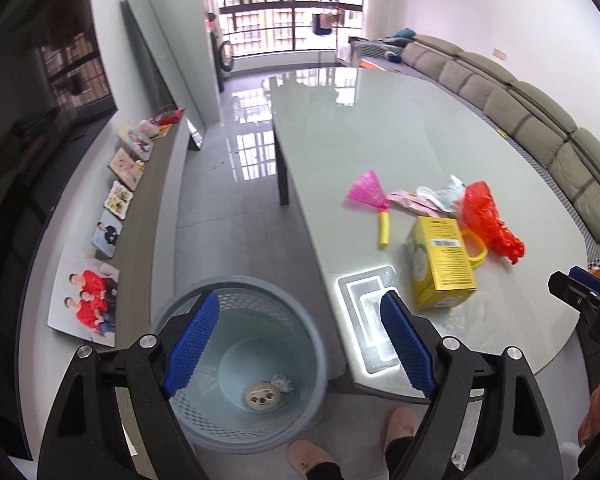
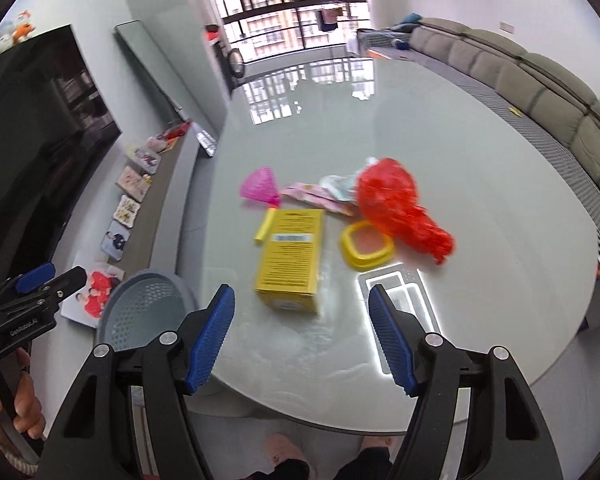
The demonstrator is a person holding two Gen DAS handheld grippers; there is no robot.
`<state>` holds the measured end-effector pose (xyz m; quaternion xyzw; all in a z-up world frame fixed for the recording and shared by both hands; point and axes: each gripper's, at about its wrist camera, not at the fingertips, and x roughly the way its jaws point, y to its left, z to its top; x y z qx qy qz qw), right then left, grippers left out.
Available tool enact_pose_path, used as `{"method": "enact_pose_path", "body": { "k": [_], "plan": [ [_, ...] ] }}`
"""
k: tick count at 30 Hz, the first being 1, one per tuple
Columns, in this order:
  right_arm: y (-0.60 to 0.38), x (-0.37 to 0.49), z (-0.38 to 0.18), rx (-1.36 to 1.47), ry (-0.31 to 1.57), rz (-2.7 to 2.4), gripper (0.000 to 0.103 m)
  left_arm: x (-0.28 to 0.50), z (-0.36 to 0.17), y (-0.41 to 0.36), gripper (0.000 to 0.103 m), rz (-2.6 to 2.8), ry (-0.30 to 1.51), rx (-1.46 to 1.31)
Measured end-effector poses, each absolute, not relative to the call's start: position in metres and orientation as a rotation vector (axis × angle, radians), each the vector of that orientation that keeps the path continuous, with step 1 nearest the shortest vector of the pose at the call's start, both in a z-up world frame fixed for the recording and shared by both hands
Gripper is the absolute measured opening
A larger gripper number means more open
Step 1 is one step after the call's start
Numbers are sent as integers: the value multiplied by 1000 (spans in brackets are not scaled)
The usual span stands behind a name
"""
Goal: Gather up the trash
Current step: 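Move both tools back over the table toward the red bag and yellow box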
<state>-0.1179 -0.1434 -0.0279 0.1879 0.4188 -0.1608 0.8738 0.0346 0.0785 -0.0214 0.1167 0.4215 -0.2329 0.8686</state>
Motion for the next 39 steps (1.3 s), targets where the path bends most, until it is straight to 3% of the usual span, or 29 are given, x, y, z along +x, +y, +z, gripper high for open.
{"method": "enact_pose_path", "body": {
  "k": [9,17,39],
  "plan": [
    [-246,-151,-47,382,898,-365,67,9,-23,-11,83,-467,891,252],
    [-324,-131,-62,322,921,-220,69,-1,-31,-77,84,-343,941,190],
    [-347,-44,-132,235,1063,27,69,29,-80,-109,90,-185,1025,175]
  ]
}}
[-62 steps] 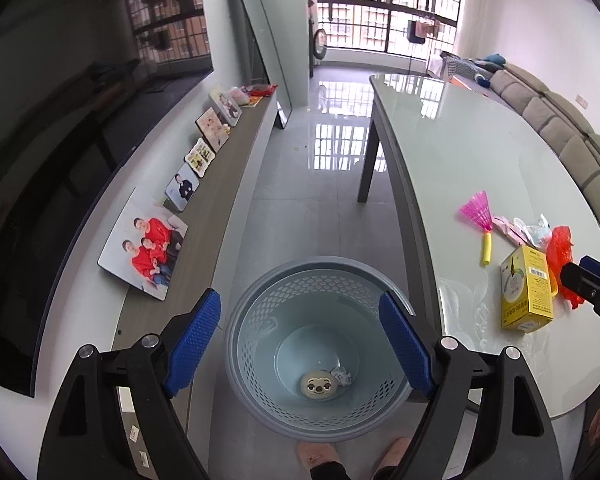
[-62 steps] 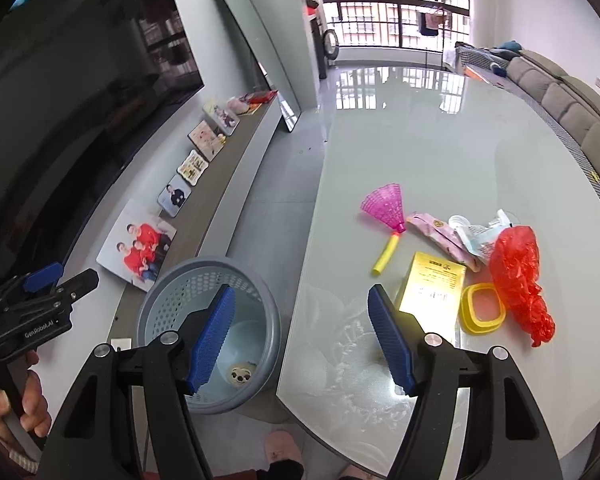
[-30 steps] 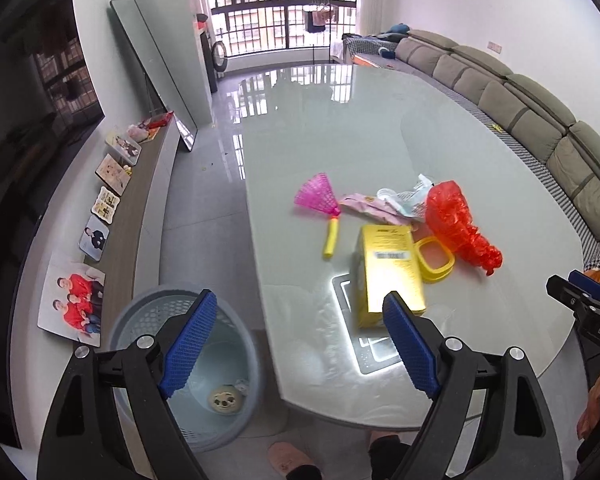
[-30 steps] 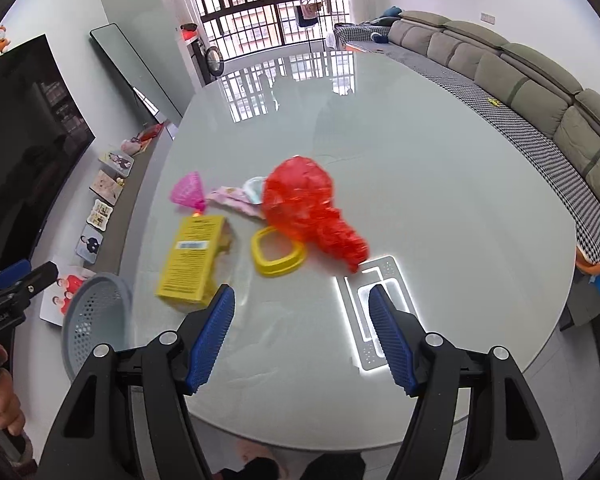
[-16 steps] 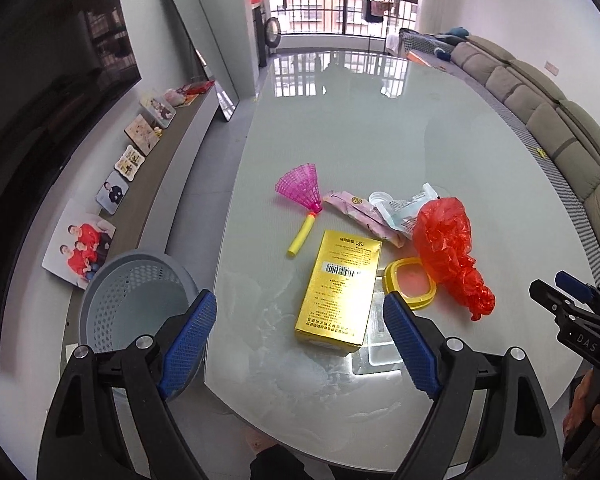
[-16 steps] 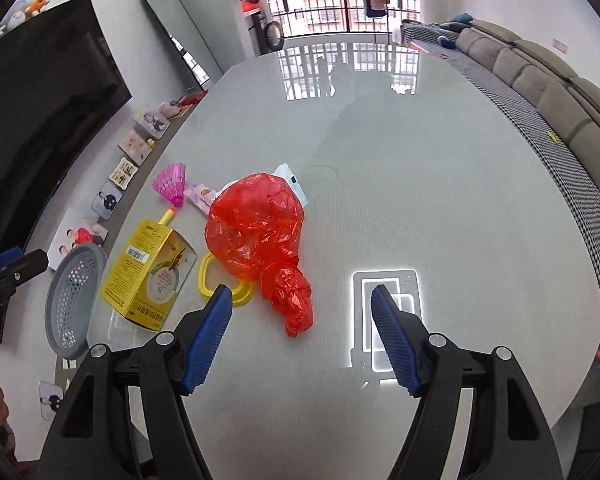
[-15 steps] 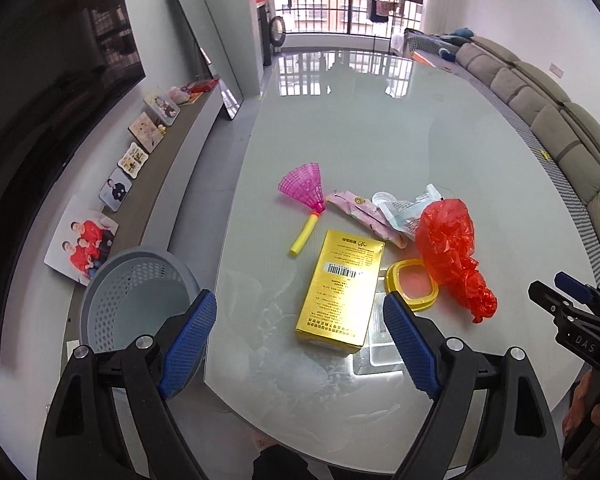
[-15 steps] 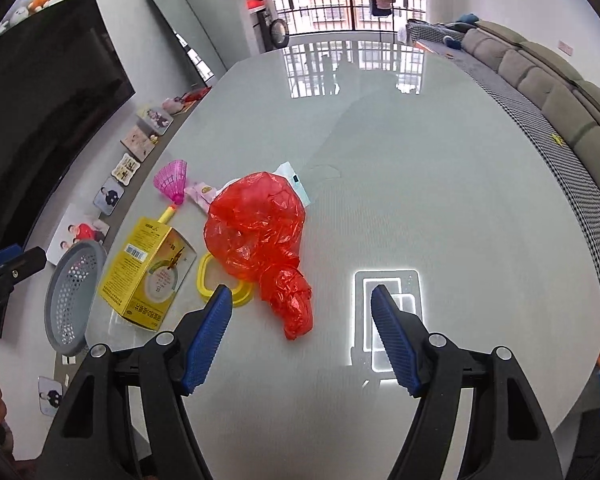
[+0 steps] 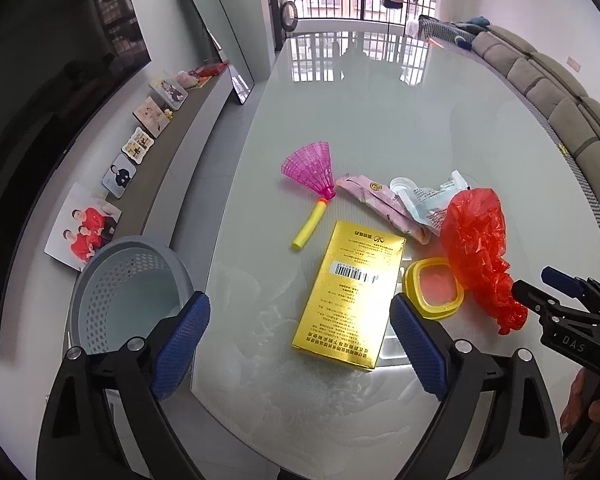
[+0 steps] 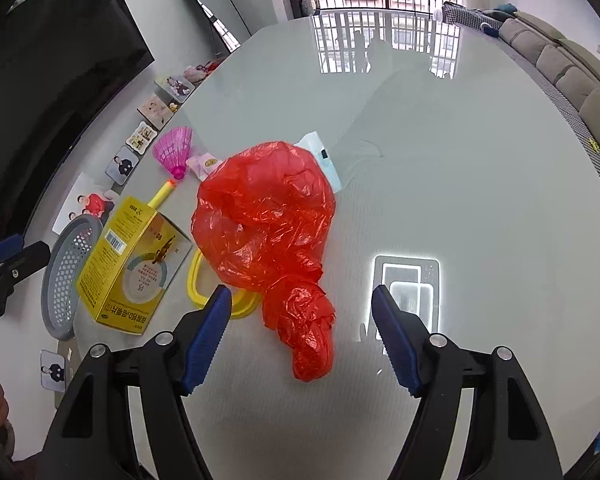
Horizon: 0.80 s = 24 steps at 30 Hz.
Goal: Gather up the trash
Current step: 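Move both tools back over the table toward the red bag and yellow box, then grasp the red plastic bag with the right tool while the left tool grasps the yellow box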
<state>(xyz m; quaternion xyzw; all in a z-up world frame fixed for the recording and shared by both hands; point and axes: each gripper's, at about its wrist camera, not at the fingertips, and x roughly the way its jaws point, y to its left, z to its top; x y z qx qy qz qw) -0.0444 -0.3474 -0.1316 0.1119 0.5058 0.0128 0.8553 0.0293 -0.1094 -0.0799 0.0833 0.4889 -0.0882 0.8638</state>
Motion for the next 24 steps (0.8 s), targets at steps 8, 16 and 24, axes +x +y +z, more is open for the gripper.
{"method": "enact_pose_path", "body": {
  "k": [8,16,24],
  "plan": [
    [-340,-24,-149,191,1092,19,69,41,-95,-114,90,-212,1051,187],
    [-334,-8,-164,168,1135,49,69,48,-107,-119,90,-230,1077,185],
    [-334,-2,-174,196,1141,71,67,52,-111,-121,90,-246,1088,179]
  ]
}}
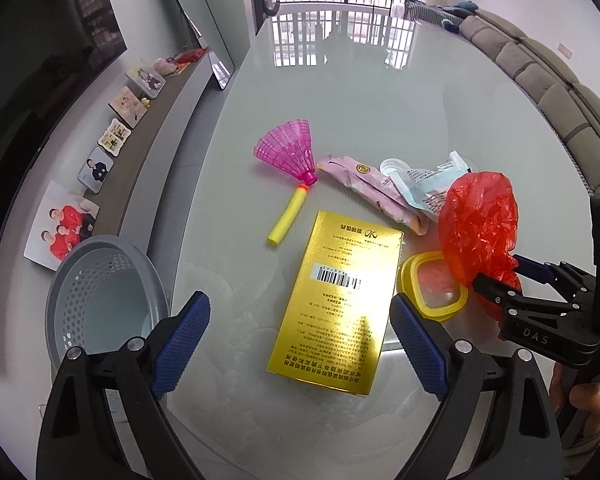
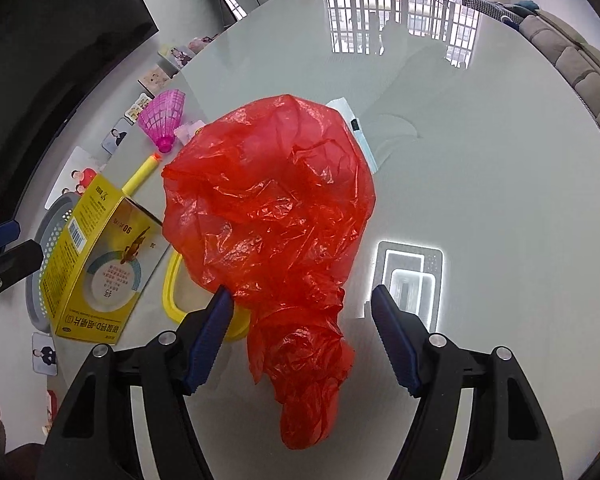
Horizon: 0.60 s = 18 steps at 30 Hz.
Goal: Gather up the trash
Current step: 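Grasp the red plastic bag with the right tool while the left tool grasps the yellow box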
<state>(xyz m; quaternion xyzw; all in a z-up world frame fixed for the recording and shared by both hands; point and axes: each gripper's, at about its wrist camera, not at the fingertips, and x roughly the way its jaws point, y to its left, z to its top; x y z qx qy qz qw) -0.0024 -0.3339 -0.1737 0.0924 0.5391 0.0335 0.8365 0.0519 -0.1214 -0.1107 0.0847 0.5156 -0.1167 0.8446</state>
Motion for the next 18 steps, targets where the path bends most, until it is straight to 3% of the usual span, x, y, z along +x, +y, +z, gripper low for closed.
{"method": "enact_pose_path", "body": {
  "k": [1,3,6,18],
  "plan": [
    [-334,-2,-174,199,1142,76,63,52,-111,-122,90,-248,1090,176],
    [-334,-2,-175,208,1149,91,47,52,-112,-122,90,-256,1091,174],
    [-334,-4,-176,212,1157,99,39,52,-114,-126,90,-269,1092,179],
    [-348,-33,-149,282,1084,74,35,52,-128,-141,92,-301,1111,230]
  ]
}}
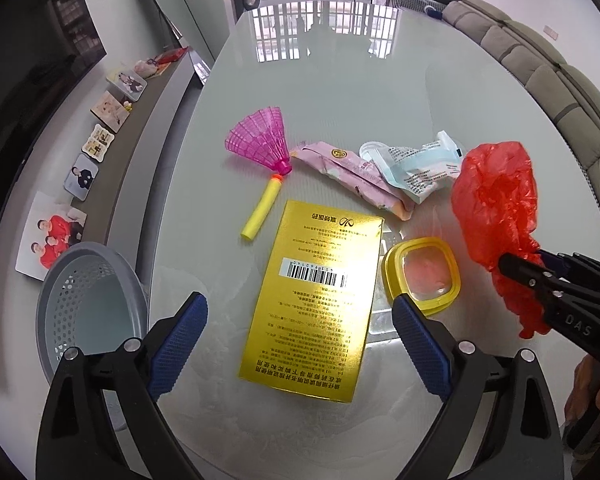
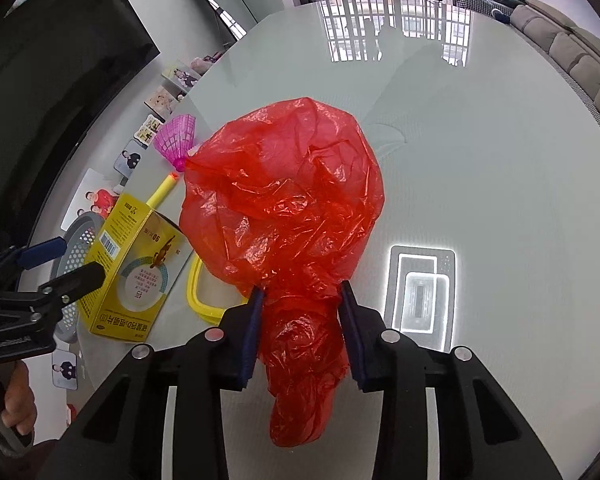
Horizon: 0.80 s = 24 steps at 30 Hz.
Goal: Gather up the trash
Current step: 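Grasp the red plastic bag with the right tool while the left tool grasps the yellow box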
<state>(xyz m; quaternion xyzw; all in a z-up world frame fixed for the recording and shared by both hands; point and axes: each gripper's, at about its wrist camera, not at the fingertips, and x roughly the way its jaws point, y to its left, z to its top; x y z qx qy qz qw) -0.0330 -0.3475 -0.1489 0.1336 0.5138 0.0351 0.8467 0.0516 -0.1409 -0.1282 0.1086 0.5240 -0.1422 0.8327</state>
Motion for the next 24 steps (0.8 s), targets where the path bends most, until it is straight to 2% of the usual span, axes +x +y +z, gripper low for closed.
{"method": "enact_pose_path", "body": {
  "k": [9,13,20,24],
  "plan": [
    [-366,-66,-130,340,1059,18,35,56,-154,-148,91,-318,1155,249],
    [-370,-78,-127,354,1056,9,35,57,-167,-150,72,-320,1189,260],
    [-372,-86,-121,371,1053,2,35,55,-168,-145,62,-338,1201,227],
    [-374,-88,-117,375,1048,4,35,51,-159,-142,62,-340,1186,217]
  ]
}}
